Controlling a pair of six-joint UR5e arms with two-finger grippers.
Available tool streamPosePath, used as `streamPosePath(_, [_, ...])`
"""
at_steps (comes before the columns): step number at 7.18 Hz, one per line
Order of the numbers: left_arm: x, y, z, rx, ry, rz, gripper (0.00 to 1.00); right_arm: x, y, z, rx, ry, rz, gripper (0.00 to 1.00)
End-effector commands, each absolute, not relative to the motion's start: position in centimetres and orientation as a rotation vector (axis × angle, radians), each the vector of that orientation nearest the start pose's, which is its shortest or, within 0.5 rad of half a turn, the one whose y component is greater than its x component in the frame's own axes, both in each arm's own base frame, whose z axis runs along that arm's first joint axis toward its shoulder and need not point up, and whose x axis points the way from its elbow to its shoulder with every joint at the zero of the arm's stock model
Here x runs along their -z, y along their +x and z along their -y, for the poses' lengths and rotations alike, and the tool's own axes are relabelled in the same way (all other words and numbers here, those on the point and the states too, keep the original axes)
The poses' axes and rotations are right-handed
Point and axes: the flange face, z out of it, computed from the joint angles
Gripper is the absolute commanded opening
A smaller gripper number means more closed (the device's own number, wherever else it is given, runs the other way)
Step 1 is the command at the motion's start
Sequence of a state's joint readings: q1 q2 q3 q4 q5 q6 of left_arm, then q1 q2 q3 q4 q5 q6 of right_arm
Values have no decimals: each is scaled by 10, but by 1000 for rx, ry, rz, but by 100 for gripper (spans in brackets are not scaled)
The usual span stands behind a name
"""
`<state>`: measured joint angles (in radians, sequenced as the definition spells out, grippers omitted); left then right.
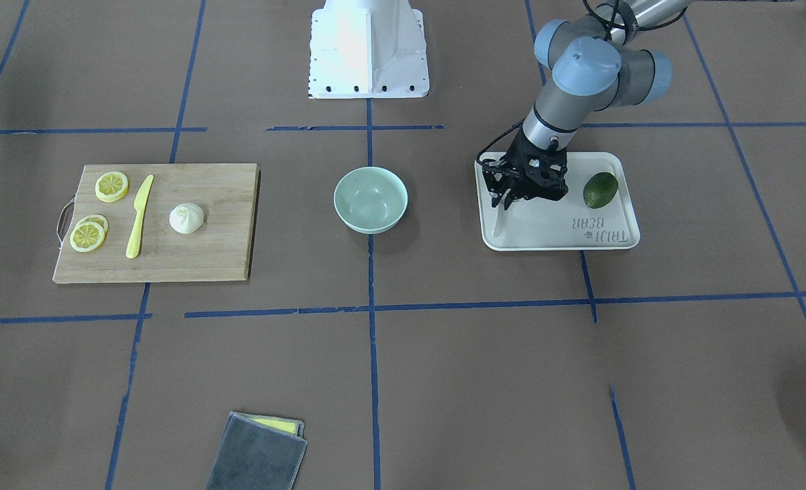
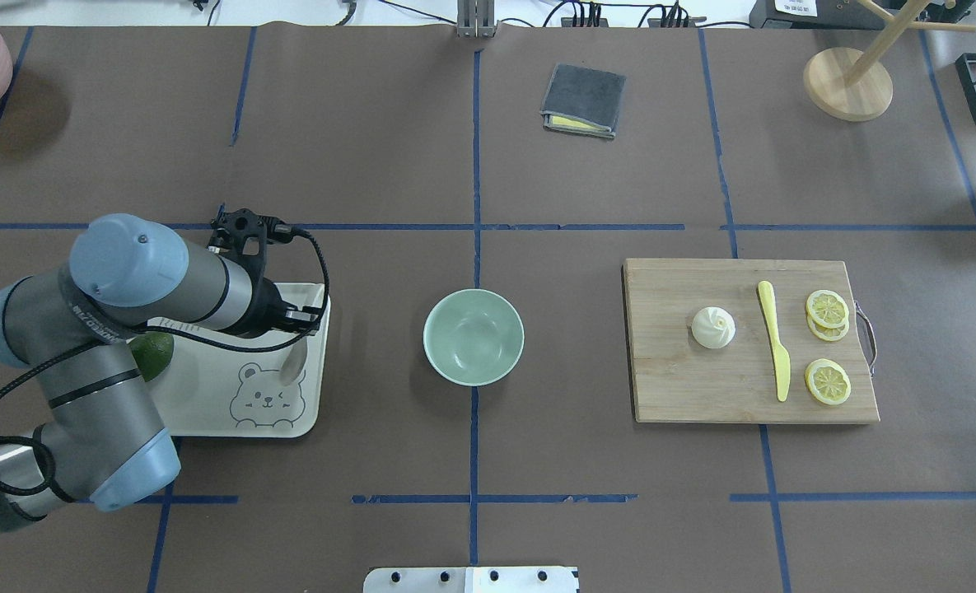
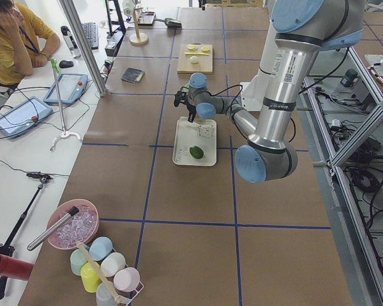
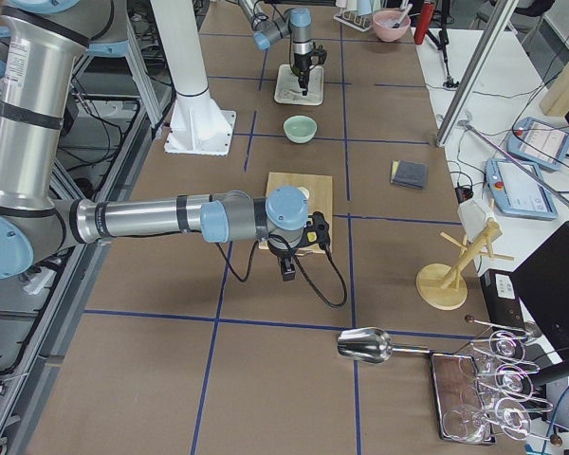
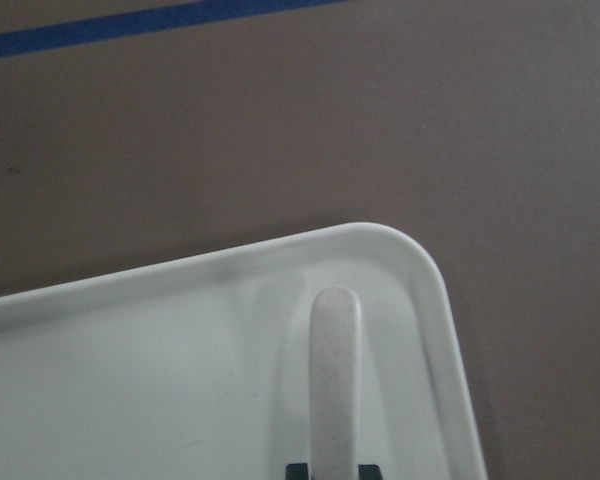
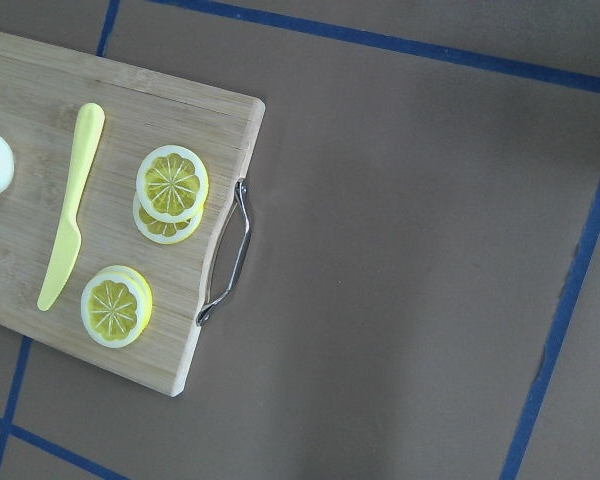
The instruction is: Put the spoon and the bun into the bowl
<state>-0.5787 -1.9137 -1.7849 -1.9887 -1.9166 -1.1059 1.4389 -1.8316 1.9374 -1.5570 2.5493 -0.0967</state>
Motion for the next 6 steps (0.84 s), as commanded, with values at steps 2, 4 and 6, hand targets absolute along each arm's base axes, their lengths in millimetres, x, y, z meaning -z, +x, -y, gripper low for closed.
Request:
streamPosePath(2, [-213,508,436,138,139,-1116,0,-575,-1,389,264,91,984,100])
streamPosePath(4, [-186,537,431,204,136,-1139,0,-575,-1,389,261,87,984,100])
streamPosePath(6, [-183,544,422,193,126,-1144,0,-576,-1,389,258,84,984,100])
